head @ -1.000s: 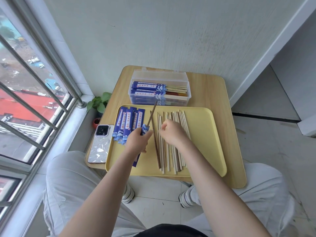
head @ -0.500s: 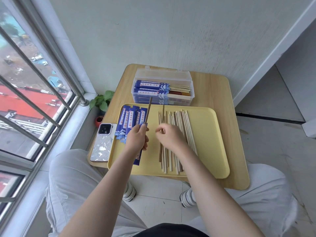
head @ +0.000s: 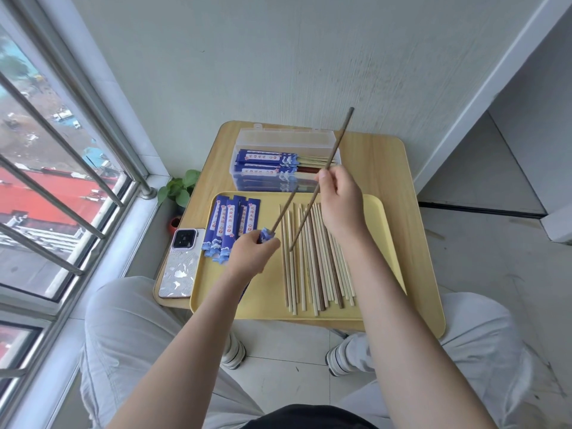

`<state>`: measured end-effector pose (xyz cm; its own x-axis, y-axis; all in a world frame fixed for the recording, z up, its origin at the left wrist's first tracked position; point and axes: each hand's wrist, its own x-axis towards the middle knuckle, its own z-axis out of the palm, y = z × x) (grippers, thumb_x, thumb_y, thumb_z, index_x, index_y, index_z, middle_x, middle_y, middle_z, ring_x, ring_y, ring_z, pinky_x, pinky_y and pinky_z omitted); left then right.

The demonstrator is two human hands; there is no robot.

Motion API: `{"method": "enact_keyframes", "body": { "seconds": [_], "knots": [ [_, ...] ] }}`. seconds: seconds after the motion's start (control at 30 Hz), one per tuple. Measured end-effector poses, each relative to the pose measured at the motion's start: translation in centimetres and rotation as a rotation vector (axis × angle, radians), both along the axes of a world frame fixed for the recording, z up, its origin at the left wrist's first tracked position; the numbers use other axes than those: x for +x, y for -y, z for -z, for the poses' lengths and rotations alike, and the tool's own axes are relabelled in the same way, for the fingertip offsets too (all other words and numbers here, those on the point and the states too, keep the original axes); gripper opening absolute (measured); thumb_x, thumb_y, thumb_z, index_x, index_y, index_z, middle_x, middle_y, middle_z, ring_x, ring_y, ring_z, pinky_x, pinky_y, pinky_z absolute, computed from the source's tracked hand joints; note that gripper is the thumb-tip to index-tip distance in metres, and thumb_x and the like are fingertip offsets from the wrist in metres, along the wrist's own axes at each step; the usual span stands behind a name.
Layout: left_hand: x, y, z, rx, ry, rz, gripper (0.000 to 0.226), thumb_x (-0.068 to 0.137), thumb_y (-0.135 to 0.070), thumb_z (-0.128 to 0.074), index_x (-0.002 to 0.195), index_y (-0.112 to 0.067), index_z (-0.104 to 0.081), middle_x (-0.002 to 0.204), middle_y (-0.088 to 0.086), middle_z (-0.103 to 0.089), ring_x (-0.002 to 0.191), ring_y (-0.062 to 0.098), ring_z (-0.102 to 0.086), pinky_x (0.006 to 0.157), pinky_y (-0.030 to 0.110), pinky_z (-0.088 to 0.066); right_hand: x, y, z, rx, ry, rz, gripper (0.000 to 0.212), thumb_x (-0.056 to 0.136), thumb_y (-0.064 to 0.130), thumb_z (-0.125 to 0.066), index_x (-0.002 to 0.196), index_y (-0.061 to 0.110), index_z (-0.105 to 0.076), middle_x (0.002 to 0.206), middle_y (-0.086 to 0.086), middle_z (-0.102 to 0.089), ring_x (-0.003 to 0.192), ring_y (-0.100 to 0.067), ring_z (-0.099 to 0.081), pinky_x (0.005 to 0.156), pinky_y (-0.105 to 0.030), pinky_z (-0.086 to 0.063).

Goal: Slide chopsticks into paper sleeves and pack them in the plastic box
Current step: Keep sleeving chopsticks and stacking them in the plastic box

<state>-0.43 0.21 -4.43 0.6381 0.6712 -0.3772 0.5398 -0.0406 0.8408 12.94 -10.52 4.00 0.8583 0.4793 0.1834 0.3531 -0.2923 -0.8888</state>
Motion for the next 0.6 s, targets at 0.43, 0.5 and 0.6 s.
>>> {"method": "enact_keyframes", "body": {
  "seconds": [0.43,0.5,0.6],
  "knots": [
    [0.2,0.8,-0.4,0.121,-0.048,0.112,0.022,0.087,-0.022,-0.066,0.070,-0.013,-0.055,0.062,0.002,-0.049,0.060,0.016,-0.047,0.058,0.033,-0.044,-0.4,-0.1,1.2,0.074,-0.112,0.010,0.020,0.106,0.022,-0.043,0.093,0.017,-0.057,0.074,0.003,-0.058,0.062,-0.009,-0.051,0.062,-0.029,-0.043],
    [0.3,0.9,-0.6,0.111,-0.011,0.124,0.023,0.086,-0.024,-0.069,0.072,-0.012,-0.055,0.063,0.003,-0.049,0.060,0.016,-0.047,0.058,0.033,-0.044,-0.5,0.0,1.1,0.033,-0.030,-0.051,0.017,0.101,0.020,-0.053,0.094,0.013,-0.067,0.085,0.002,-0.062,0.075,-0.005,-0.054,0.065,-0.021,-0.040],
    [0.4,0.8,-0.8,0.095,0.035,0.126,0.027,0.085,-0.024,-0.070,0.069,-0.013,-0.052,0.060,0.003,-0.048,0.057,0.017,-0.045,0.058,0.033,-0.043,-0.6,0.2,0.8,0.055,-0.038,-0.121,0.018,0.095,0.019,-0.065,0.111,0.012,-0.068,0.103,0.008,-0.056,0.100,-0.011,-0.055,0.083,-0.014,-0.045]
  ]
}}
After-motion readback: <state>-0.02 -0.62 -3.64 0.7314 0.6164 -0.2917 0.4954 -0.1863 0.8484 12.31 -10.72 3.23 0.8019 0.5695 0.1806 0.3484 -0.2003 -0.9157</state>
